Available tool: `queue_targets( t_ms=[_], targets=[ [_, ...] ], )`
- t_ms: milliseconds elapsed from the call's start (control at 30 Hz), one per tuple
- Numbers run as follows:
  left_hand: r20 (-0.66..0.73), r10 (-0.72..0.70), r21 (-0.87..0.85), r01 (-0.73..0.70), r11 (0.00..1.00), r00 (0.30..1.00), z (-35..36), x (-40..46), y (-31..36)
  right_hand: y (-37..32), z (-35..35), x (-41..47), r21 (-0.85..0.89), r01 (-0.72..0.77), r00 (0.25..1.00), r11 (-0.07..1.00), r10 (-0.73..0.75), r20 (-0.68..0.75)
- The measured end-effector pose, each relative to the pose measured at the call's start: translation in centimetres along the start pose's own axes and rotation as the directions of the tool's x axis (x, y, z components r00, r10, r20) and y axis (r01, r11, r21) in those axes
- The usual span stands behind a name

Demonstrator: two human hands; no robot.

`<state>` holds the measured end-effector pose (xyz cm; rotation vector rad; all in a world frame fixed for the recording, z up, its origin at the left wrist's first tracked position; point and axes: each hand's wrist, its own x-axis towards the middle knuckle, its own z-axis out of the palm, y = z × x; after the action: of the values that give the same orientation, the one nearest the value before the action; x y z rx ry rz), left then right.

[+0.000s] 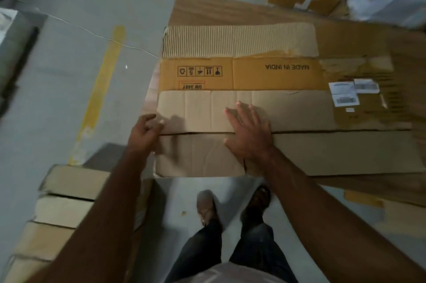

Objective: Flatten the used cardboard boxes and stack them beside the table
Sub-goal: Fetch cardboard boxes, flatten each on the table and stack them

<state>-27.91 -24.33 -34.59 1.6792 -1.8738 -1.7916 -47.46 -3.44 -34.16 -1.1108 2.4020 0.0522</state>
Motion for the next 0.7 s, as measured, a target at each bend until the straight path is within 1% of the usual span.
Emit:
queue_targets(
  t_ms=[100,167,200,267,300,333,400,467,533,600,667,700],
  targets=[
    [0.147,-0.127,-0.075,0.139,0.988,0.981,-0.4,0.1,2.6,-0.1,-4.1,-0.2,-0.017,0.002,0.986,1.0,-0.005,-0.167],
    [0.164,-0.185,-0.138,0.208,0.968,0.969,-1.0,0.3,3.1,-0.2,-6.9,-0.9,-0.075,-0.004,0.967,0.997,-0.015,-0.254],
    [0.166,-0.213,-0.165,0.24,0.957,0.963,-1.4,0.5,3.1,-0.3,-7.9,-1.3,-0.11,-0.011,0.963,0.994,-0.019,-0.269],
    [0.205,-0.232,-0.182,0.27,0.945,0.951,-2.0,0.6,2.9,-0.6,-8.5,-3.0,-0.155,-0.013,0.974,0.988,-0.023,-0.227],
    [0.233,-0.218,-0.164,0.259,0.952,0.948,-2.3,0.7,2.8,-0.9,-7.9,-4.0,-0.153,-0.009,0.98,0.988,-0.022,-0.196],
    [0.253,-0.201,-0.131,0.24,0.962,0.946,-2.3,0.6,3.0,-1.2,-6.7,-5.2,-0.132,-0.006,0.987,0.991,-0.015,-0.158],
    [0.249,-0.189,-0.043,0.206,0.978,0.95,-2.3,0.7,3.3,-1.8,-3.2,-7.5,-0.098,-0.011,0.997,0.995,0.003,-0.083],
    [0.246,-0.184,0.009,0.187,0.982,0.952,-2.2,0.8,3.4,-1.9,1.2,-8.8,-0.089,-0.031,0.999,0.996,0.028,-0.032],
    [0.271,-0.163,0.034,0.16,0.987,0.949,-2.0,1.1,3.1,-1.9,4.8,-9.6,-0.12,-0.058,0.998,0.991,0.057,-0.012],
    [0.283,-0.141,0.082,0.123,0.989,0.949,-1.6,0.7,3.1,-1.5,6.6,-9.9,-0.14,-0.074,0.997,0.987,0.072,-0.024],
    [0.284,-0.113,0.073,0.096,0.993,0.952,-1.0,0.2,3.5,-0.4,6.8,-9.7,-0.16,-0.044,0.998,0.986,0.038,-0.04],
    [0.276,-0.104,0.051,0.093,0.994,0.955,-0.8,-0.1,3.8,0.3,6.2,-9.4,-0.175,-0.018,1.0,0.984,0.013,-0.026]
  ],
)
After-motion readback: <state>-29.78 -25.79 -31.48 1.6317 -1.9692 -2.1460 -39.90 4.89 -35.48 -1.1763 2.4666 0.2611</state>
